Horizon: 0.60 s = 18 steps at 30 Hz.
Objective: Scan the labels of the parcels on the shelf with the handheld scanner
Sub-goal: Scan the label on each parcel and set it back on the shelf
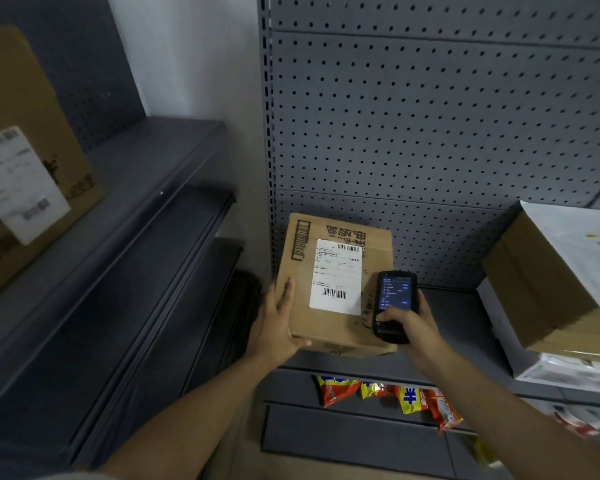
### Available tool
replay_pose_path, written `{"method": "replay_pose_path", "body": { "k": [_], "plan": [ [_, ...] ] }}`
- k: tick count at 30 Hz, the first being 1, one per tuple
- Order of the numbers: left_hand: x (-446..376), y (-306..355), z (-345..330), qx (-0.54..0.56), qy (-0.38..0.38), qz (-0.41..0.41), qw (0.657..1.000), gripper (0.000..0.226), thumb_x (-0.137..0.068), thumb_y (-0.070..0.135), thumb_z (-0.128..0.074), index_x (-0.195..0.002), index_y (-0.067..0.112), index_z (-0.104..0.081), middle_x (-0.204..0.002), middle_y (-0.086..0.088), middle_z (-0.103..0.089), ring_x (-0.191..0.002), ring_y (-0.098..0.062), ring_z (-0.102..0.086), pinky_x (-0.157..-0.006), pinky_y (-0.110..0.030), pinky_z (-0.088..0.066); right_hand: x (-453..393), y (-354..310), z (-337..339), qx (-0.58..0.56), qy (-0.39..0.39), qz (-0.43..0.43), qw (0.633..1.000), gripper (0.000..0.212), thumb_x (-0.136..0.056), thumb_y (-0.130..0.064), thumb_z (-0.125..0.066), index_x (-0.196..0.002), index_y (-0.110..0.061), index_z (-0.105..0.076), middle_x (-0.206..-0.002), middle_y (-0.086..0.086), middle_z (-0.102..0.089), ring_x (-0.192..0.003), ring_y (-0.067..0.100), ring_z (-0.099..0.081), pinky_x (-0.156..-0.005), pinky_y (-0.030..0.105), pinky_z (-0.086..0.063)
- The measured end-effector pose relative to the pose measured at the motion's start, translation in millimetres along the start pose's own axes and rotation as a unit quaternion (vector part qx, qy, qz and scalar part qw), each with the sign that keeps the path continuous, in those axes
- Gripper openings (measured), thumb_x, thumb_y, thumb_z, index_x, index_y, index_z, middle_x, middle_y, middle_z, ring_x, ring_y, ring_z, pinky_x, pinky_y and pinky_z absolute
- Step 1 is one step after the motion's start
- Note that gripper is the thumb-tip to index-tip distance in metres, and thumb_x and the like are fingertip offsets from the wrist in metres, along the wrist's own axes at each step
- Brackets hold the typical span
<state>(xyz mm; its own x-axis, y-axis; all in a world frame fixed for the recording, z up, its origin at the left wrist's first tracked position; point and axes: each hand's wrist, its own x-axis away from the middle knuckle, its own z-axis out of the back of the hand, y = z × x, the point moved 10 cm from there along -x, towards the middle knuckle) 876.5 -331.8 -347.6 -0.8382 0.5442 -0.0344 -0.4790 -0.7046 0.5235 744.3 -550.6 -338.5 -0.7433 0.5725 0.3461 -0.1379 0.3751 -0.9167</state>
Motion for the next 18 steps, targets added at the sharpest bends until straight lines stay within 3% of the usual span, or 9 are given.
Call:
{"method": "replay_pose_path", "body": {
  "k": [6,11,18],
  "plan": [
    [41.3,36.6,18.8,-0.037,0.083,-0.023,0.996,0.129,-0.068,0.044,-0.08,-0.144,0.039,0.025,-0.156,0.0,0.014,-0.142,-0.028,-0.016,-0.107,-0.044,-0.039,46.6,-18.1,23.4,-0.003,-0.024,0.02,0.999,0.073,-0.073,0.013,-0.064,-0.133,-0.025,-0.049,-0.121,0.013,-0.064,-0.108,0.032,-0.062,-0.078,0.045,-0.055],
    [92.3,70.7,27.0,-0.003,0.152,-0.015,0.988,0.127,-0.068,0.043,-0.08,-0.148,0.037,0.018,-0.157,-0.002,0.011,-0.142,-0.028,-0.016,-0.105,-0.046,-0.041,101.7,-35.6,49.0,-0.004,-0.047,0.039,0.998,0.078,-0.067,0.009,-0.069,-0.134,-0.026,-0.05,-0.12,0.012,-0.065,-0.1,0.028,-0.064,-0.067,0.035,-0.053],
    [150.4,122.7,43.7,0.007,0.22,-0.021,0.975,0.128,-0.066,0.038,-0.083,-0.15,0.033,0.014,-0.157,-0.004,0.009,-0.141,-0.032,-0.02,-0.106,-0.05,-0.04,179.1,-53.8,79.2,0.01,-0.1,0.048,0.994,0.075,-0.072,0.011,-0.066,-0.134,-0.028,-0.049,-0.122,0.011,-0.064,-0.11,0.03,-0.061,-0.079,0.039,-0.054]
  ]
}}
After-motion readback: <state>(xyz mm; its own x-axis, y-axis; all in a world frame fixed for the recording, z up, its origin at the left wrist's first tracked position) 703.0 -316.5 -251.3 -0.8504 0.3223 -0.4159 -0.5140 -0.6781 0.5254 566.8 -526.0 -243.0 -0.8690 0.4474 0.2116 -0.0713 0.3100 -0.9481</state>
